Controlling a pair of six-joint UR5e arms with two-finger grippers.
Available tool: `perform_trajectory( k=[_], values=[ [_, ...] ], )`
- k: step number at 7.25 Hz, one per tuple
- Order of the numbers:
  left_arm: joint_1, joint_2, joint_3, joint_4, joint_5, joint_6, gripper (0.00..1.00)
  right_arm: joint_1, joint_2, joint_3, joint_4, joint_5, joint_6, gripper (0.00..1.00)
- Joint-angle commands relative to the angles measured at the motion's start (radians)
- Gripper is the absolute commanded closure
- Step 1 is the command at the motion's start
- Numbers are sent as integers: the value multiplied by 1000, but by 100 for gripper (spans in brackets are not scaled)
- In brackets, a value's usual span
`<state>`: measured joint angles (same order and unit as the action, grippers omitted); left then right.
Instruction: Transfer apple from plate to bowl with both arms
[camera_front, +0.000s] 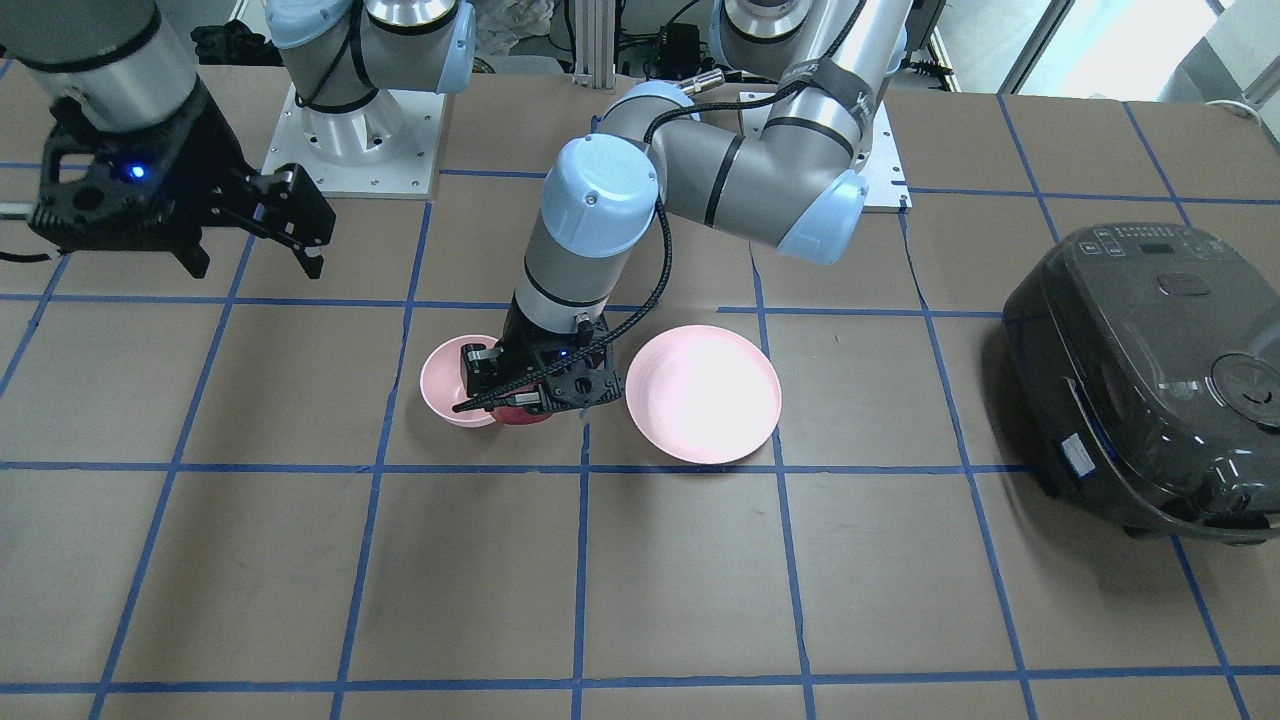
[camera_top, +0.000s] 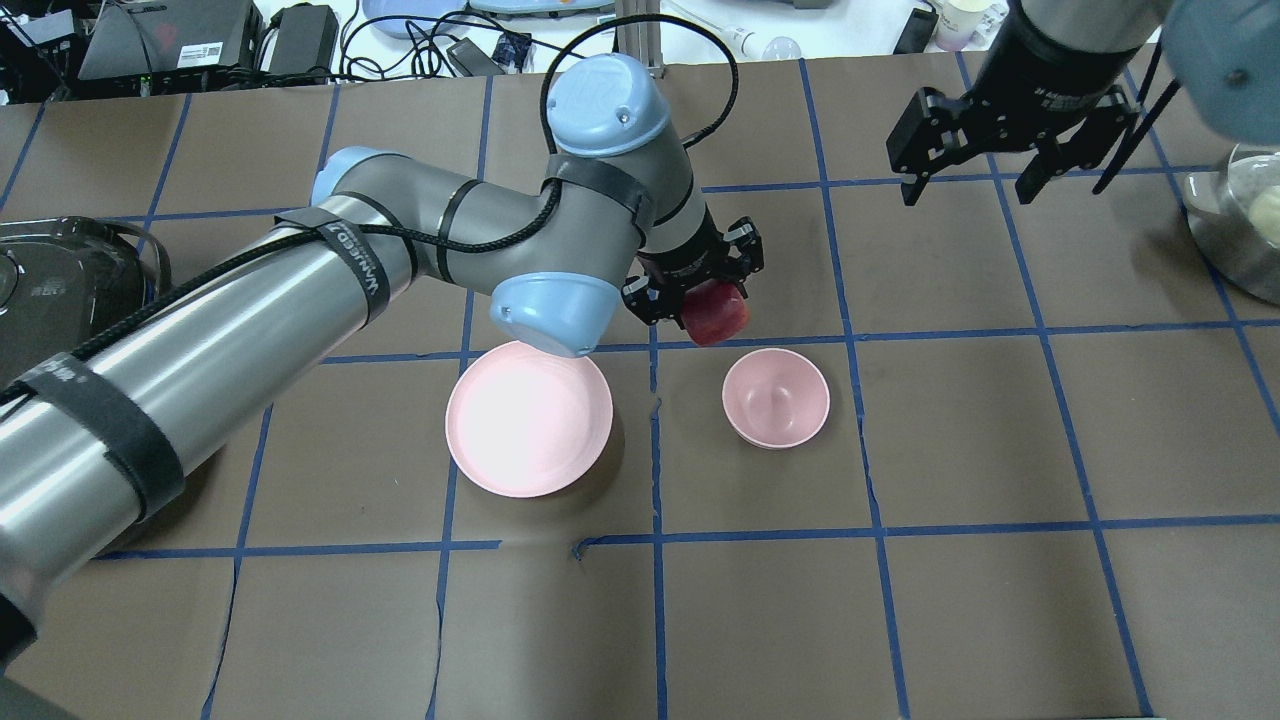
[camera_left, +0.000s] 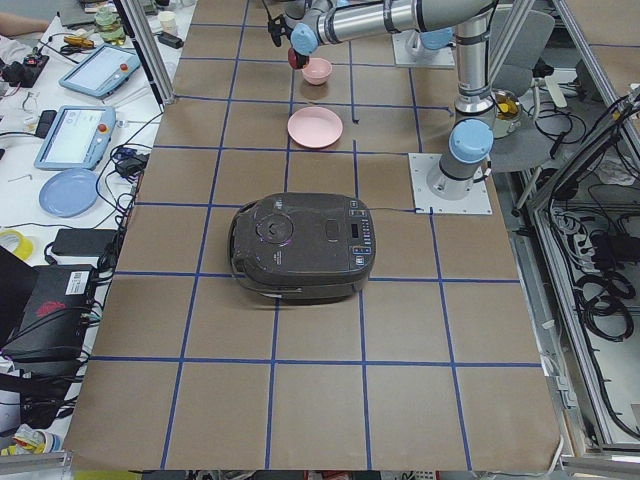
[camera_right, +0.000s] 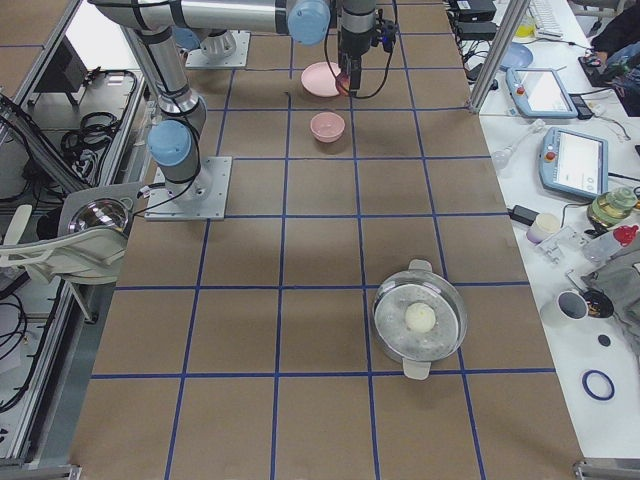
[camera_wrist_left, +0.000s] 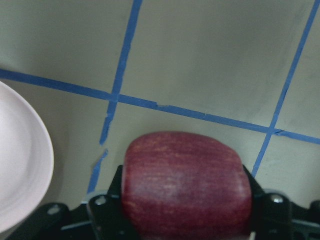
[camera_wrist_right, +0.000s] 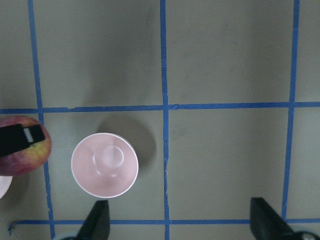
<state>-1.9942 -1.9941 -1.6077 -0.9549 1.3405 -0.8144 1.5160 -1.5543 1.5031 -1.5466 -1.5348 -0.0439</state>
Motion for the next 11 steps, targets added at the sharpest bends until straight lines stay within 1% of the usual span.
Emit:
perform_trajectory(
  k=[1,3,6,7,8,9,10,11],
  values=[
    [-70,-43,14,33,3,-138,100,6,-30,-35,51,-8,-2,0],
    [-115,-74,12,38,19,-158,100,7,-43,-34,49,-19,-1,0],
    [-120,-98,8,36,23,-125,100,6,-47,-29,51,-30,-2,0],
    [-120,-110,0,35,26,-123,94,6,-47,-29,51,-30,-2,0],
    [-120,-123,-1,34,25,-126,33,6,-47,-29,51,-30,-1,0],
    [-120,-126,-5,34,25,-126,7,6,-47,-29,51,-30,-1,0],
    [-120,-114,-2,39,25,-124,0,6,-44,-29,49,-30,-1,0],
    [-114,-80,-8,39,23,-118,0,4,-40,-30,40,-28,1,0]
  ],
)
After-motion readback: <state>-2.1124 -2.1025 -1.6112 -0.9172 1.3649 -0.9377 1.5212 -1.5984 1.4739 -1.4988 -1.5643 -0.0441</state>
